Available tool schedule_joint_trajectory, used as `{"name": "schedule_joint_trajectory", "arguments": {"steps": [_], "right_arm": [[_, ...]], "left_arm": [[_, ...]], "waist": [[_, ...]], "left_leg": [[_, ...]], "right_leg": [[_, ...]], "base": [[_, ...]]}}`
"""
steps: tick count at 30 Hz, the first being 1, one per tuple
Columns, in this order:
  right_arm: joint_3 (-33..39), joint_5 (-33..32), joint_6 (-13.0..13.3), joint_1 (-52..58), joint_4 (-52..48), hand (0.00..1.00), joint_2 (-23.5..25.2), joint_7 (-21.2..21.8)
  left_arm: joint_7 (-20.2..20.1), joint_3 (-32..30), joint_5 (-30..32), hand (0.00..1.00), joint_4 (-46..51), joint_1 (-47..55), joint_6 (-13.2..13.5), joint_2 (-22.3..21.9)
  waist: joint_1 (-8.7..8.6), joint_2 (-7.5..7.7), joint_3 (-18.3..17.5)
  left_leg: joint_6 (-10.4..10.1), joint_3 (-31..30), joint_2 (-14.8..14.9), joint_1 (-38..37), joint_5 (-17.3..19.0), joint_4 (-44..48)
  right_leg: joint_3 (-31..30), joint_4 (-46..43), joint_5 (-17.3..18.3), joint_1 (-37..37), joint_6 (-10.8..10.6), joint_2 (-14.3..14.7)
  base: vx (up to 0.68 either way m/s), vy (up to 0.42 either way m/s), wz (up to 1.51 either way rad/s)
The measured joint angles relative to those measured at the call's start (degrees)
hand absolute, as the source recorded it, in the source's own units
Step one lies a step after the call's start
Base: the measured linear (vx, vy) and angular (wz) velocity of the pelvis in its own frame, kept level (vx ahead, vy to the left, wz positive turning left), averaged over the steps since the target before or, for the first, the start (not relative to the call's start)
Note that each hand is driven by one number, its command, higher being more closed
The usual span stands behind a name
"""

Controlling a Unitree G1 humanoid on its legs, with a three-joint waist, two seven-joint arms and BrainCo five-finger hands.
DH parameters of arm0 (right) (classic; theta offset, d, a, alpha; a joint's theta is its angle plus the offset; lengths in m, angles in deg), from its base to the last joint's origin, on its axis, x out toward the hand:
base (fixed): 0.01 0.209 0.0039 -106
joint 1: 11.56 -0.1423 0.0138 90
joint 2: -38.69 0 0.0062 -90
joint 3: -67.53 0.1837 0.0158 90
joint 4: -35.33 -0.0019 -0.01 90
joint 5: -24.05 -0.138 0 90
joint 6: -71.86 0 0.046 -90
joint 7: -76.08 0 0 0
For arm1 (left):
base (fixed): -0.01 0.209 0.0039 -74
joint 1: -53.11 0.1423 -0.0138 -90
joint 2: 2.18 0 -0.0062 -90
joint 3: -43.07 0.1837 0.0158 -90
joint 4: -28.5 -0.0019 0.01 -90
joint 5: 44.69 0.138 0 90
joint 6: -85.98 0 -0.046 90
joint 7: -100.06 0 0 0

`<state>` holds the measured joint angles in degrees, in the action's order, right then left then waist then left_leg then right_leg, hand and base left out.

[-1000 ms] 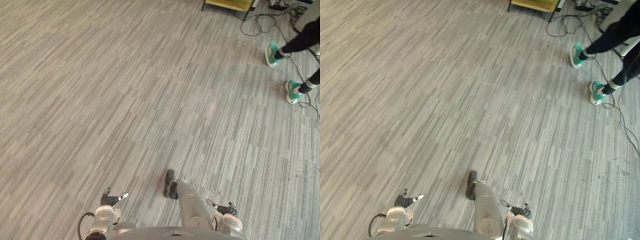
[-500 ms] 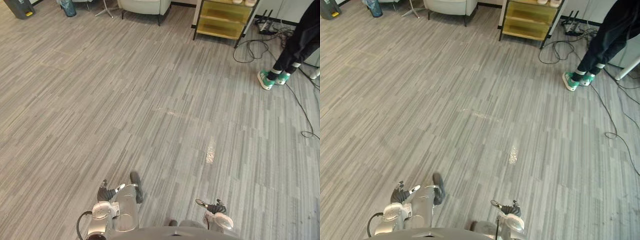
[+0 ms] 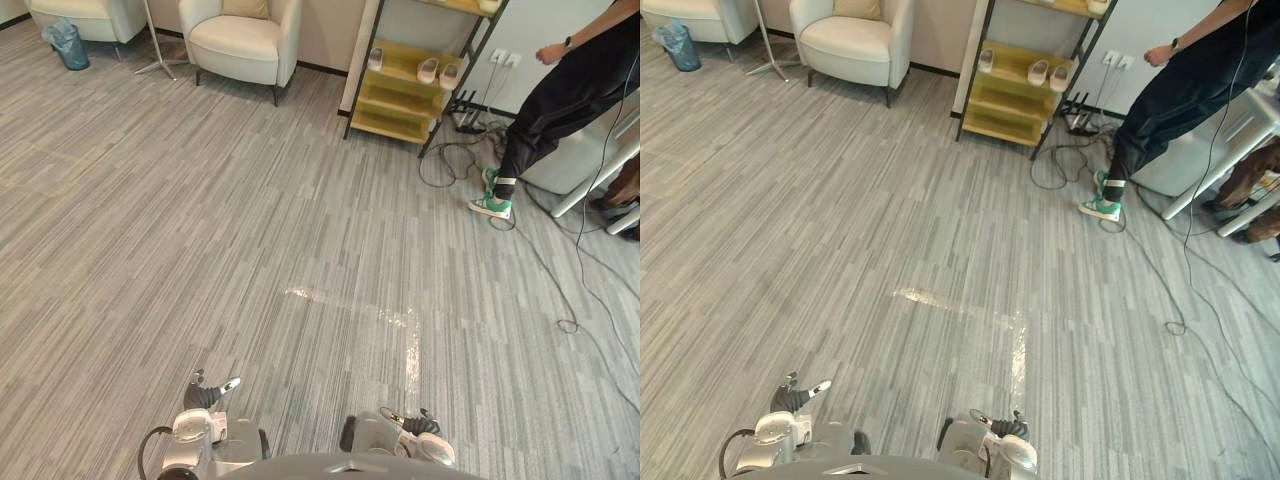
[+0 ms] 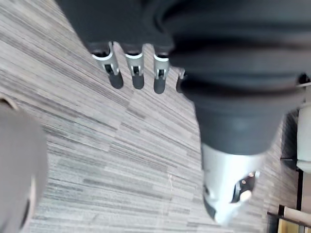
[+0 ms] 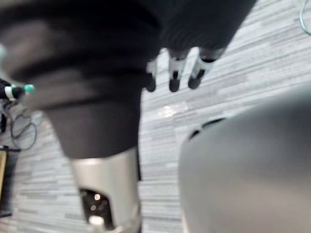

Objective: Pick up cushions and gather them together orderly.

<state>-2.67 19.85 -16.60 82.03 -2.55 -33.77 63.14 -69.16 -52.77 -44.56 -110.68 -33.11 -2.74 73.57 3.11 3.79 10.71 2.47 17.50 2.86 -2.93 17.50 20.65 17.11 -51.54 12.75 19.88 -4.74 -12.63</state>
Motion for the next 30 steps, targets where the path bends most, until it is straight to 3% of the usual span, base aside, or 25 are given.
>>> {"name": "schedule_joint_trajectory", "arguments": {"steps": [2, 4, 6, 7, 9, 10, 11, 13, 15, 18, 21, 22, 23, 25, 30], "right_arm": [[1.08, -0.01, -0.11, -0.39, 0.56, 0.00, -0.03, 0.00], [1.24, -0.08, -0.15, -0.76, 0.31, 0.00, -0.11, 0.02], [1.15, -0.05, -0.31, -0.98, 0.52, 0.00, -0.74, 0.06], [1.14, 0.00, -0.30, -1.19, 0.52, 0.00, -1.57, 0.10], [1.39, -0.03, -0.25, -1.18, 0.50, 0.00, -2.58, 0.09], [1.79, -0.02, -0.19, -1.22, 0.12, 0.00, -3.14, 0.16], [1.82, 0.01, -0.31, -1.12, 0.15, 0.00, -3.40, 0.13], [1.65, -0.02, -0.51, -0.90, 0.57, 0.00, -3.25, 0.13], [2.80, -0.11, -0.62, -0.36, 1.18, 0.00, -3.25, 0.07], [3.54, -0.89, -0.60, -0.36, 2.84, 0.00, -3.45, -0.16], [3.67, -2.40, -0.71, -0.15, 3.39, 0.00, -3.66, -0.32], [4.16, -2.83, -0.63, -0.14, 3.90, 0.00, -3.68, -0.52], [5.15, -3.14, -0.53, -0.13, 4.16, 0.00, -3.76, -0.68], [6.36, -3.84, -0.41, 0.08, 4.60, 0.00, -2.42, -1.53], [7.99, -3.89, -0.24, 0.67, 4.68, 0.00, -1.47, -1.58]], "left_arm": [[0.00, 0.27, 0.02, 0.00, -1.23, -0.09, 0.02, 0.07], [0.00, 0.35, 0.06, 0.00, -1.62, -0.07, 0.01, -0.12], [0.00, 0.49, 0.20, 0.00, -2.42, 0.35, 0.15, -0.16], [-0.03, 0.73, 0.26, 0.00, -3.78, 0.21, 0.13, -0.68], [-0.34, 0.68, 0.64, 0.00, -3.81, 0.93, 0.19, -1.81], [-0.54, 0.10, 1.05, 0.00, -3.79, 0.93, 0.21, -2.69], [-1.11, -0.28, 1.23, 0.00, -3.76, 1.02, 0.21, -3.13], [-1.65, -0.18, 1.27, 0.00, -3.76, 1.03, 0.42, -3.00], [-2.24, -0.02, 1.34, 0.00, -3.66, 1.02, 0.83, -2.91], [-2.28, 1.37, 1.32, 0.00, -3.35, 0.85, 1.13, -2.55], [-2.22, 2.70, 1.41, 0.00, -3.35, 0.46, 1.09, -2.35], [-2.15, 3.44, 1.80, 0.00, -3.86, 0.06, 1.08, -2.22], [-2.12, 3.72, 2.03, 0.00, -4.27, -0.14, 1.11, -2.30], [-1.67, 3.69, 2.32, 0.00, -5.13, -0.71, 1.17, -1.39], [-1.59, 3.55, 2.32, 0.00, -6.16, -0.72, 1.17, -0.91]], "waist": [[-0.47, -0.34, 0.02], [-1.25, -1.06, 0.24], [-1.58, -1.86, 0.29], [-1.54, -3.01, -0.17], [-1.13, -5.91, -1.15], [-1.41, -7.70, -1.15], [-1.37, -8.43, -1.05], [-1.24, -8.62, -1.07], [-0.97, -8.66, -1.10], [-0.87, -8.62, -1.11], [-0.71, -8.64, -1.11], [-0.55, -8.73, -1.17], [-0.28, -9.50, -1.45], [-0.18, -7.21, -1.28], [-0.05, -6.01, -2.27]], "left_leg": [[-1.96, -0.74, 0.02, -3.62, 1.16, -1.85], [-3.22, -2.65, 0.63, -4.90, 2.64, -1.63], [-5.62, -6.34, 1.41, -7.30, 4.98, -1.79], [-5.87, -8.65, 3.00, -8.61, 5.31, -1.31], [-5.22, -12.04, 5.81, -5.49, 4.08, 6.90], [-5.38, -13.43, 7.55, -1.72, 1.94, 15.78], [-5.36, -13.98, 9.69, 1.76, -3.10, 24.88], [-5.44, -13.19, 12.28, 5.04, -4.26, 33.94], [-5.30, -10.41, 13.59, 7.45, -3.98, 36.34], [-6.51, -9.64, 12.12, 10.09, -2.14, 27.29], [-7.58, -11.27, 8.87, 10.05, -1.24, 10.67], [-8.33, -13.29, 7.07, 9.56, -3.05, 2.26], [-7.97, -14.42, 6.13, 8.55, -9.09, -1.56], [-7.33, -12.65, 3.91, 5.75, -8.98, -3.42], [-5.57, -10.12, 1.57, 3.56, -8.48, -5.22]], "right_leg": [[-0.73, 25.41, -4.33, -0.01, 1.53, 3.96], [-4.00, 34.75, -9.00, 0.12, 1.49, 5.67], [-6.00, 35.73, -16.79, -0.76, 2.44, 6.17], [-5.17, 31.58, -15.85, -0.81, 4.74, 7.12], [-2.68, 28.37, -11.61, -1.11, 5.61, 8.26], [-1.54, 27.53, -9.69, -2.41, 6.53, 9.28], [-0.80, 27.61, -8.13, -4.55, 7.60, 10.56], [-0.95, 29.03, -6.36, -8.53, 8.52, 12.05], [-2.12, 33.57, -5.93, -14.35, 8.52, 13.62], [-2.96, 39.08, -7.30, -18.63, 8.00, 13.99], [-4.21, 42.50, -8.71, -20.48, 6.86, 13.51], [-5.12, 43.00, -9.02, -20.88, 6.29, 13.19], [-6.14, 43.29, -9.02, -21.34, 5.11, 13.32], [-7.96, 45.37, -9.46, -23.40, 3.25, 11.60], [-10.21, 46.77, -9.84, -24.13, 1.65, 9.31]], "base": [[0.41, -0.079, 0.21], [0.46, -0.172, 0.56], [0.51, -0.292, 0.78], [0.45, -0.296, 0.56], [0.44, -0.292, 0.43], [0.42, -0.283, 0.23], [0.42, -0.261, 0.10], [0.40, -0.205, -0.14], [0.41, -0.171, -0.26], [0.30, -0.030, -0.20], [0.20, 0.082, -0.19], [0.19, 0.190, -0.35], [0.22, 0.236, -0.37], [0.18, 0.197, -0.24], [0.06, 0.146, -0.16]]}}
